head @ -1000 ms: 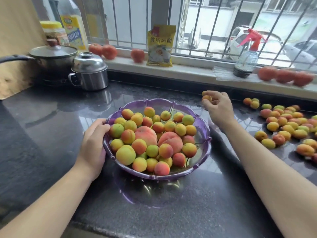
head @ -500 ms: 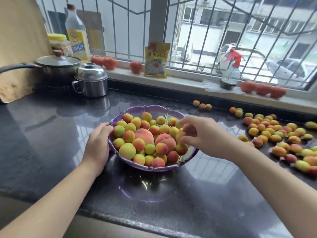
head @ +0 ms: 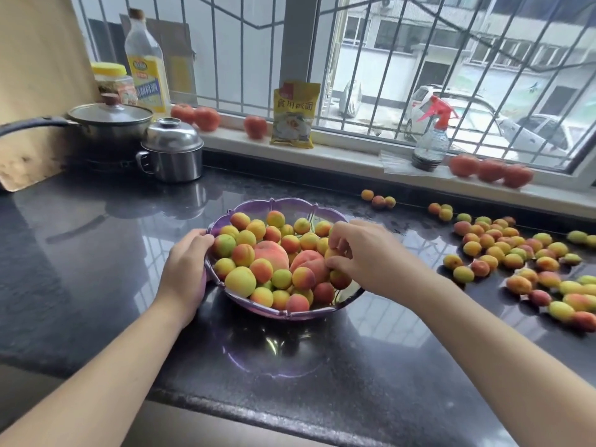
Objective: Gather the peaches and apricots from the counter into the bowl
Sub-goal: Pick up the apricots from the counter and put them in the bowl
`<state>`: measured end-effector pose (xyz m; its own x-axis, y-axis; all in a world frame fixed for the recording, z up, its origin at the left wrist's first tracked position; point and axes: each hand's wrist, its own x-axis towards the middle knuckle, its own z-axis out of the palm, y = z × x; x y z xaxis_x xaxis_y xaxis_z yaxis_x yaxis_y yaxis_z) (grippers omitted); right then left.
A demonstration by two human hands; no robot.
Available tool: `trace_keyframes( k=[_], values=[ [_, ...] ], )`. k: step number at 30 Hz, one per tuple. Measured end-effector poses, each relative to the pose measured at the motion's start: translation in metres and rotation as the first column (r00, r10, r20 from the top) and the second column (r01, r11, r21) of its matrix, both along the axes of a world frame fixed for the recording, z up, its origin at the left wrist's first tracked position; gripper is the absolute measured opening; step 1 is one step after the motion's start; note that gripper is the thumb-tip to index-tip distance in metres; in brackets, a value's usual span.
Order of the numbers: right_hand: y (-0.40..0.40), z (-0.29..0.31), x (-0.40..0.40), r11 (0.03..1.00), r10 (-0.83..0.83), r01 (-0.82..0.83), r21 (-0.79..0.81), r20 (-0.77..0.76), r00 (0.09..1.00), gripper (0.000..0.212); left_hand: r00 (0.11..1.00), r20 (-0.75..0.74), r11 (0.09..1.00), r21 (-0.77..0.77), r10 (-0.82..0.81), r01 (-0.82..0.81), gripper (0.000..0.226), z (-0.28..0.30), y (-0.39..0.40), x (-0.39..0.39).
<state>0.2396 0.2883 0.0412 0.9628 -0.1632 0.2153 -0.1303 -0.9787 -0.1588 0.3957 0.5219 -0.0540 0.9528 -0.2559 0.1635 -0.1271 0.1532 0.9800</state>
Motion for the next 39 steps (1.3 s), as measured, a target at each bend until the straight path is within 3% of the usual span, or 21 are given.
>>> trace_keyframes(
  k=[2,4,7,9,14,17,23,31,39],
  values=[
    [-0.001,-0.003,-0.001,1.0,0.004,-0.004,0.027,0.016,1.0,0.012,1.0,-0.009,1.0,-0.012,-0.004,0.003,0.025,0.0,0.001,0.0],
    [-0.004,-0.009,-0.007,0.994,-0.01,-0.008,0.113,0.153,0.988,0.012,1.0,-0.023,0.999,-0.025,-0.021,0.02,0.024,0.0,0.002,0.0],
    [-0.021,-0.02,-0.022,0.976,-0.138,0.035,0.213,0.489,0.862,0.006,1.0,-0.009,1.0,-0.02,-0.021,0.021,0.028,-0.001,0.003,0.001],
    [-0.042,-0.033,-0.034,0.946,-0.293,0.151,0.285,0.561,0.775,0.008,1.0,-0.009,1.0,-0.02,-0.014,0.014,0.027,0.0,0.003,0.0],
    [-0.098,-0.067,-0.069,0.732,-0.681,0.539,0.417,0.416,0.603,0.021,0.999,-0.029,0.999,-0.046,0.018,-0.02,0.025,0.002,0.0,-0.005],
    [-0.115,-0.074,-0.082,0.575,-0.817,0.663,0.479,0.305,0.489,0.026,0.998,-0.052,0.996,-0.089,0.019,-0.023,0.022,0.002,-0.002,-0.008],
    [-0.12,-0.078,-0.083,0.511,-0.854,0.76,0.401,0.142,0.5,0.036,0.998,-0.063,0.995,-0.094,0.021,-0.027,0.026,0.001,-0.004,-0.008],
    [-0.115,-0.072,-0.082,0.525,-0.849,0.733,0.432,0.203,0.488,0.024,0.997,-0.071,0.997,-0.078,0.012,-0.018,0.026,0.0,-0.002,-0.006],
    [-0.08,-0.063,-0.07,0.764,-0.631,0.397,0.509,0.458,0.627,0.03,0.997,-0.069,0.998,-0.057,0.022,-0.026,0.033,0.001,-0.002,-0.008]
  ],
)
